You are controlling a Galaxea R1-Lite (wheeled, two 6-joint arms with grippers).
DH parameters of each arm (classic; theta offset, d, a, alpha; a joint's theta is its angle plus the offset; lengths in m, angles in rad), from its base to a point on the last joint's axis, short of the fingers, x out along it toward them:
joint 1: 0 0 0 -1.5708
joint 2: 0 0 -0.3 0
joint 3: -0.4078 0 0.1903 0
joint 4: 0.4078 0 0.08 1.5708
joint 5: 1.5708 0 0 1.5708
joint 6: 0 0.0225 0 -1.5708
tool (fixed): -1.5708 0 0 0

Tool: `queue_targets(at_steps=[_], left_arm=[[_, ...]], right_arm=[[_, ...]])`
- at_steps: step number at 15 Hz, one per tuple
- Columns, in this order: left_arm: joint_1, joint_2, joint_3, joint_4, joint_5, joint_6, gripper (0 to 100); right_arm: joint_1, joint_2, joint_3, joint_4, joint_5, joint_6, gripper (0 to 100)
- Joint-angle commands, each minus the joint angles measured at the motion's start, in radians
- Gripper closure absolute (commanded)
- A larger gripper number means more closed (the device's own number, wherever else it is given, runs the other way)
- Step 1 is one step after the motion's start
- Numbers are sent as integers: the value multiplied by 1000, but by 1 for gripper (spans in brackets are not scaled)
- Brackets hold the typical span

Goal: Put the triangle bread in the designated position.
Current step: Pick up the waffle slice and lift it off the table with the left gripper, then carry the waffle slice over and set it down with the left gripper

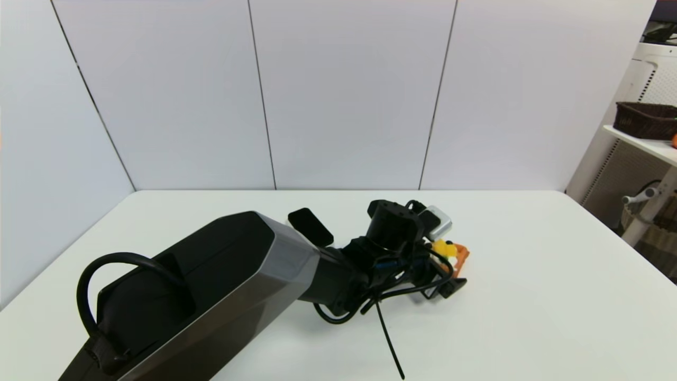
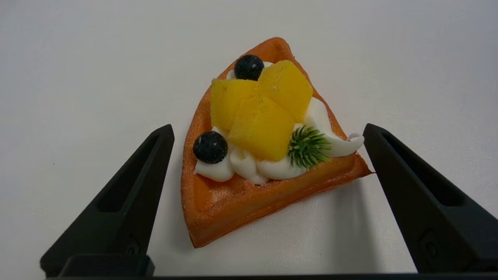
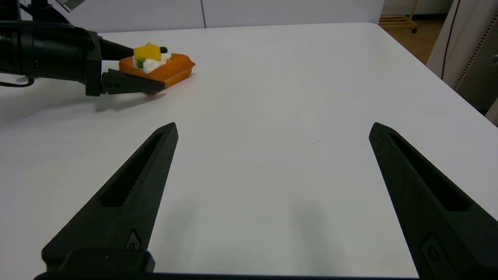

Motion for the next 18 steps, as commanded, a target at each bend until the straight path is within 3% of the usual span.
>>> queue_targets(at_steps=[1,5,6,18], left_arm=[[-1,4,2,-1,-1,1,0],[-1,4,1,-1,-1,2,0],[-1,5,1,1,-1,2,100],[21,-138,28,36,2,13,100]], right_arm=[[0,1,0,-1,0,-1,0],[0,1,0,0,0,-1,0],[0,1,0,0,0,-1,0],[0,1,0,-1,0,2,0]])
